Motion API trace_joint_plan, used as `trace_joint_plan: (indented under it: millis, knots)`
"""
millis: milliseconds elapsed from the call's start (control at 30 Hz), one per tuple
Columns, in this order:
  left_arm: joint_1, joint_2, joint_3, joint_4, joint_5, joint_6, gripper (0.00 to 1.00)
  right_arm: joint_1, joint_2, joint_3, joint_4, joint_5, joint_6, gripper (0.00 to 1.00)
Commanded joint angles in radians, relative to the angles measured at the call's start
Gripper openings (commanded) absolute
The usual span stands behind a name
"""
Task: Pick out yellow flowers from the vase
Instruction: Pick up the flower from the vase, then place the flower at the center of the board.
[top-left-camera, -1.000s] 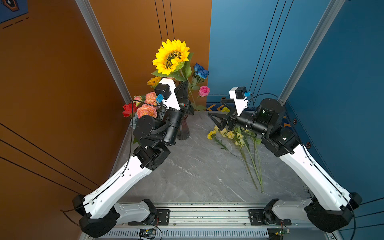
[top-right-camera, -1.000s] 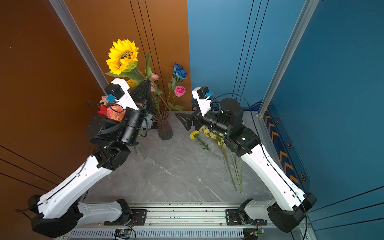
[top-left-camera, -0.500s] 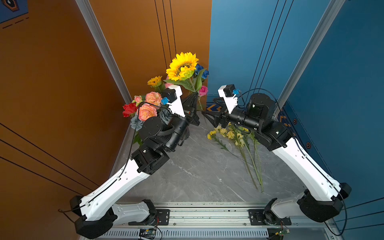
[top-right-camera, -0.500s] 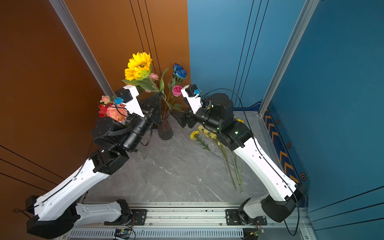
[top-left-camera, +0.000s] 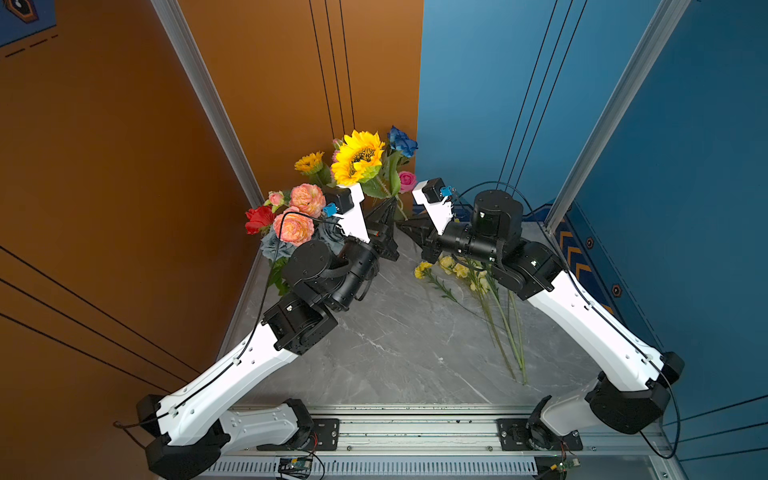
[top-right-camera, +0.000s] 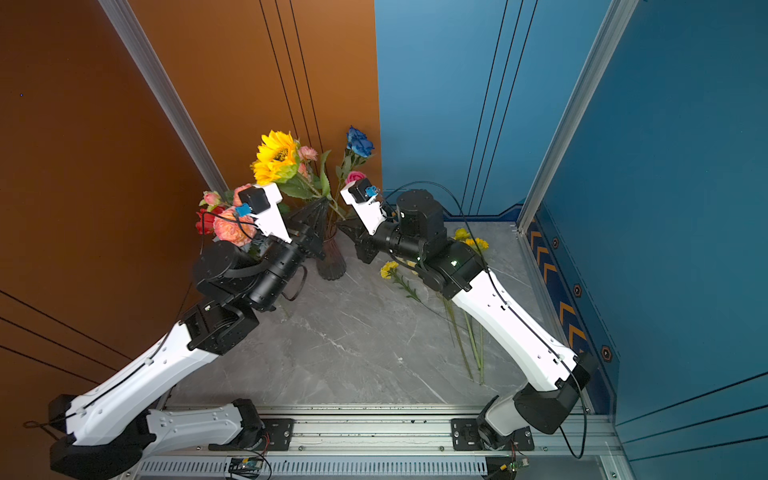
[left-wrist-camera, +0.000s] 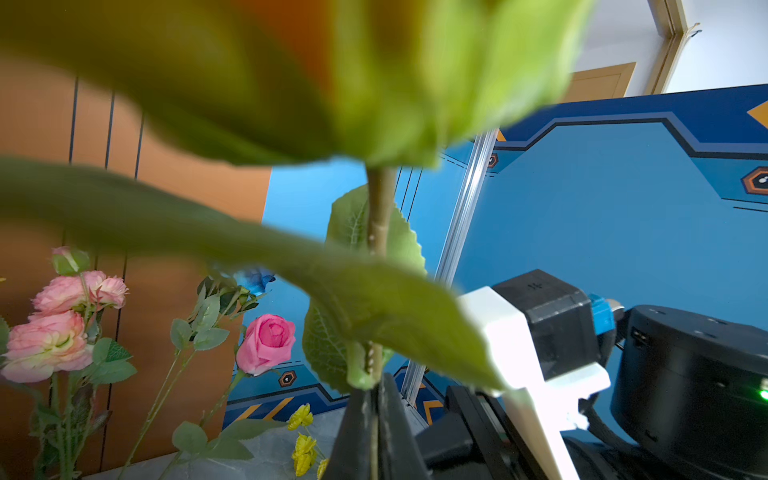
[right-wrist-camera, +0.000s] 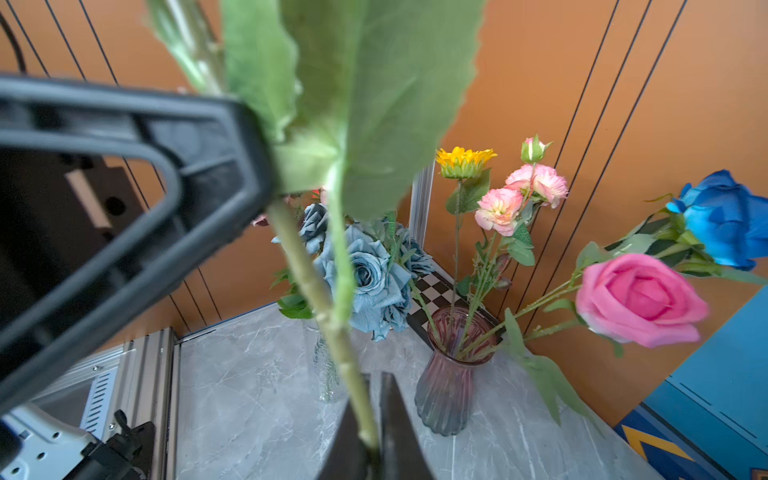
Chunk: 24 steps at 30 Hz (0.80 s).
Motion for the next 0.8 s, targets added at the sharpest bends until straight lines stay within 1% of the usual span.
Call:
trace_joint_plan:
  millis: [0, 33, 100, 133, 167, 367, 467, 533, 600, 767]
  knots:
    - [-0.013, -0.02, -0.016, -0.014, 0.008, 0.004, 0.32, -0.018, -0.032, 0.009, 0.023, 0.037, 0.018, 0.0]
    - [-0.013, -0.019, -0.017, -0.014, 0.008, 0.006, 0.46, -0.02, -0.036, -0.024, 0.022, 0.04, 0.021, 0.0]
    - [-0.012, -0.015, -0.016, -0.013, 0.011, 0.014, 0.82, -0.034, -0.046, -0.036, 0.023, 0.044, 0.032, 0.0]
    - [-0.014, -0.014, -0.015, -0.013, 0.012, 0.014, 0.98, -0.045, -0.051, -0.04, 0.023, 0.047, 0.04, 0.0]
    - [-0.014, -0.013, -0.015, -0.013, 0.009, 0.014, 0.98, -0.049, -0.057, -0.047, 0.022, 0.056, 0.046, 0.0]
    - [-0.02, -0.015, 0.004, -0.017, 0.028, 0.033, 0.98, -0.192, -0.086, -0.085, -0.071, 0.135, 0.077, 0.0]
    - [-0.02, -0.003, 0.044, -0.056, 0.056, 0.033, 0.98, -0.28, -0.118, -0.158, -0.092, 0.152, 0.116, 0.0]
    - [-0.024, 0.014, 0.081, -0.083, 0.06, 0.034, 0.98, -0.334, -0.146, -0.219, -0.095, 0.161, 0.135, 0.0]
    - [-0.026, 0.036, 0.129, -0.119, 0.03, 0.034, 0.98, -0.372, -0.158, -0.261, -0.111, 0.19, 0.139, 0.0]
    - [-0.026, 0.13, 0.314, -0.219, -0.011, 0.066, 0.98, -0.484, -0.108, -0.343, -0.151, 0.21, 0.208, 0.0]
